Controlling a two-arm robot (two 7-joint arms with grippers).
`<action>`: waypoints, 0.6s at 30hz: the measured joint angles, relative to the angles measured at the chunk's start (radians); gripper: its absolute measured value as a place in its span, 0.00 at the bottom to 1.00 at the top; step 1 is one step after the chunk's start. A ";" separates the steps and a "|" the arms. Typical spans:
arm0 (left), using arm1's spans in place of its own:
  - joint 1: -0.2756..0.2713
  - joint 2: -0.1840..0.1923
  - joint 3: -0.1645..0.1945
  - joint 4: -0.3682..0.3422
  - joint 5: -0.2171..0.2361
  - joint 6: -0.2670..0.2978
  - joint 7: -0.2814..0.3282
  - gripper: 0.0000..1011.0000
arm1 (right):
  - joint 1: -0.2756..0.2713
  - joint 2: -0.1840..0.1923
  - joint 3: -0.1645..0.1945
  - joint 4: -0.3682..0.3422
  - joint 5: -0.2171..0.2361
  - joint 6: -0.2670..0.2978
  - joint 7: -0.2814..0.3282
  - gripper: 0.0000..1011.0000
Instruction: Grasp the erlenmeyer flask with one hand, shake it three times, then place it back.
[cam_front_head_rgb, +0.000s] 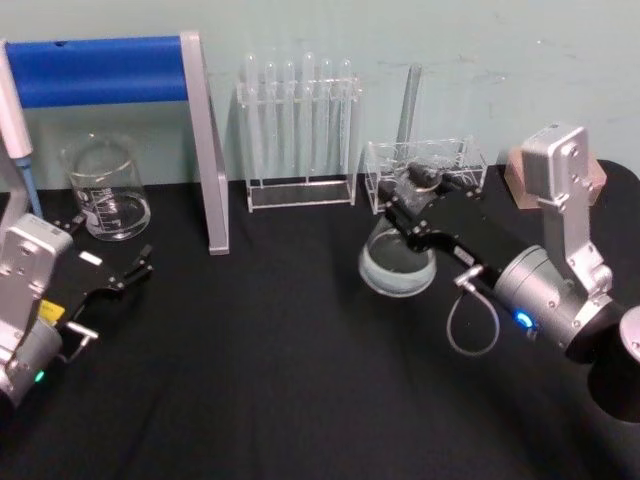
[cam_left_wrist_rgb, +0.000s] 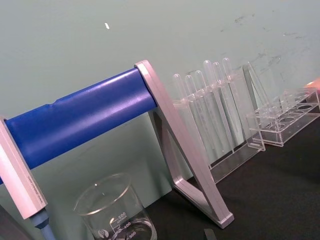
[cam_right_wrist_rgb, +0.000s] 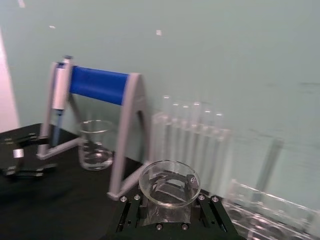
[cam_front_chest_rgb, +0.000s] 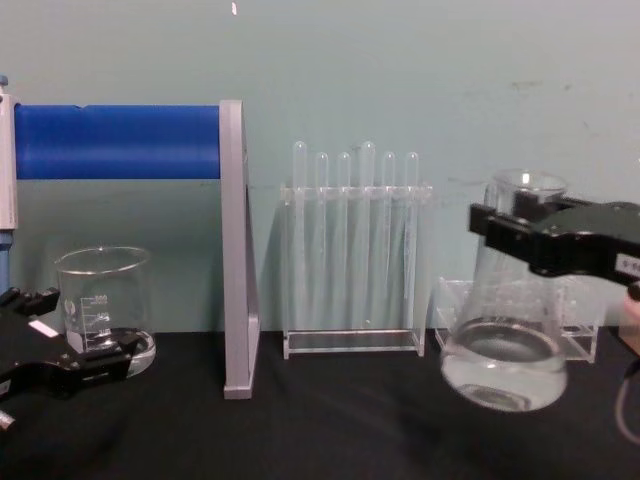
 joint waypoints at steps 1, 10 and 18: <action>0.000 0.000 0.000 0.000 0.000 0.000 0.000 0.99 | 0.003 -0.002 0.005 0.005 -0.002 0.000 -0.004 0.45; 0.000 0.000 0.000 0.000 0.000 0.000 0.000 0.99 | 0.029 -0.023 0.061 0.056 -0.029 -0.003 -0.036 0.45; 0.000 0.000 0.000 0.000 0.000 0.000 0.000 0.99 | 0.039 -0.037 0.091 0.081 -0.048 -0.003 -0.049 0.45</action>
